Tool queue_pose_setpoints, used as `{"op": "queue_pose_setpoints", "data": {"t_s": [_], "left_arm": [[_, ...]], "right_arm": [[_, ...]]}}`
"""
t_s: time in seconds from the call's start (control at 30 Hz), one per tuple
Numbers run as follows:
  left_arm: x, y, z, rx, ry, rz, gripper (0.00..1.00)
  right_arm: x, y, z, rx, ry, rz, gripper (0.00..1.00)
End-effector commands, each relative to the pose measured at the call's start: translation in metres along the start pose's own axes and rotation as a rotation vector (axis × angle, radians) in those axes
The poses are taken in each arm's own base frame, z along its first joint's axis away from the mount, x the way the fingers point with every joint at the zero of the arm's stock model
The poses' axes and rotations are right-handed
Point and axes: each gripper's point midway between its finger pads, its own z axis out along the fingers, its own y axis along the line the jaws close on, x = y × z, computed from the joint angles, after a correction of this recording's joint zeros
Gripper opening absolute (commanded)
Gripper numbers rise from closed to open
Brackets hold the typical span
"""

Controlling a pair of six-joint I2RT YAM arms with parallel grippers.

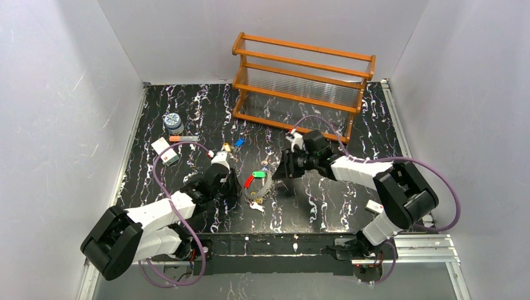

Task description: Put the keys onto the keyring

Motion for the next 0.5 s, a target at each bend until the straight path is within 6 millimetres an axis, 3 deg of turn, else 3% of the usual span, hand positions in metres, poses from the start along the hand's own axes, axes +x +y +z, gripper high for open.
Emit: {"op": "queue_pose_setpoints", "data": {"t_s": [0.0,0.13,0.27,0.4,0.47], "left_arm": [[0.001,-0.015,-0.007,0.100,-0.010,-0.001,0.34],[0.009,-0.023,-0.007,0.162,-0.002,-0.052,0.38],[0.016,-0.022,-0.002,0.165,0.017,-0.074,0.39],[0.020,-0.021,0.005,0.153,0.034,-0.069,0.33],[0.020,-0.021,0.008,0.145,0.044,-0.057,0.29]], "right_arm": [[-0.028,-0.035,-0.014,0.077,-0.050,0.005,0.49],[-0.031,-0.042,-0.004,0.071,0.007,0.007,0.49],[-0.020,-0.043,0.011,0.002,0.058,0.060,0.47],[-0.003,-0.034,0.021,-0.060,0.104,0.092,0.44],[0.008,-0.029,0.027,-0.069,0.130,0.089,0.37]]}}
